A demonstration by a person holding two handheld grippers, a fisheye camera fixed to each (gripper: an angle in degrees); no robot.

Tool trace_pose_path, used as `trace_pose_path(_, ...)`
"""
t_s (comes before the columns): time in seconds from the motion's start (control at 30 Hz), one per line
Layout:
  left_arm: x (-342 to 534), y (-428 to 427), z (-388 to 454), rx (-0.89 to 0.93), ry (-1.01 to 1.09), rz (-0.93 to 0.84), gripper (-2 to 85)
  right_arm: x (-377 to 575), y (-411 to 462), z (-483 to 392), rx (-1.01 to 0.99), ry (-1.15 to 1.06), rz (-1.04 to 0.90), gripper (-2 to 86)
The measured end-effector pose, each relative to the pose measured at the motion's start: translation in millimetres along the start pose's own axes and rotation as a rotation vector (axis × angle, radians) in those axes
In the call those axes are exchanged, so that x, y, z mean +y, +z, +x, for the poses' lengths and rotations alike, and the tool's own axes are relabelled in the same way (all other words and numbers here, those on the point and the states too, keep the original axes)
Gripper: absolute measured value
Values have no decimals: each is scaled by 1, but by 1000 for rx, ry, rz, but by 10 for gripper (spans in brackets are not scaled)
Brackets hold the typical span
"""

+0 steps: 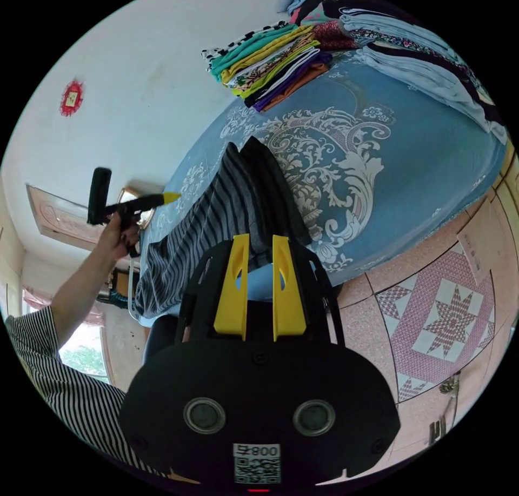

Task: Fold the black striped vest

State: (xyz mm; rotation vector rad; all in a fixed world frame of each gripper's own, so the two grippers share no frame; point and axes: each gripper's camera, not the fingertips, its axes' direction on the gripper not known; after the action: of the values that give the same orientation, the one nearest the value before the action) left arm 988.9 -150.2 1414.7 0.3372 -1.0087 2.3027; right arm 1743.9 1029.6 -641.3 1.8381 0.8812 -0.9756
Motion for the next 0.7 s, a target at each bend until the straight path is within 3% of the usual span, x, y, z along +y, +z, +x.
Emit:
trace_pose_path(0.37, -130, 109, -31, -42, 5, -106, 86, 37, 39, 24, 45, -21, -54, 70)
trace_pose_path(0.53, -139, 137, -33, -69, 32, -120, 45, 50, 49, 33, 60, -28, -68, 51)
trace_pose_path(0.7, -120, 124, -36, -8, 44, -16, 27, 63, 44, 31, 16, -89, -54, 33)
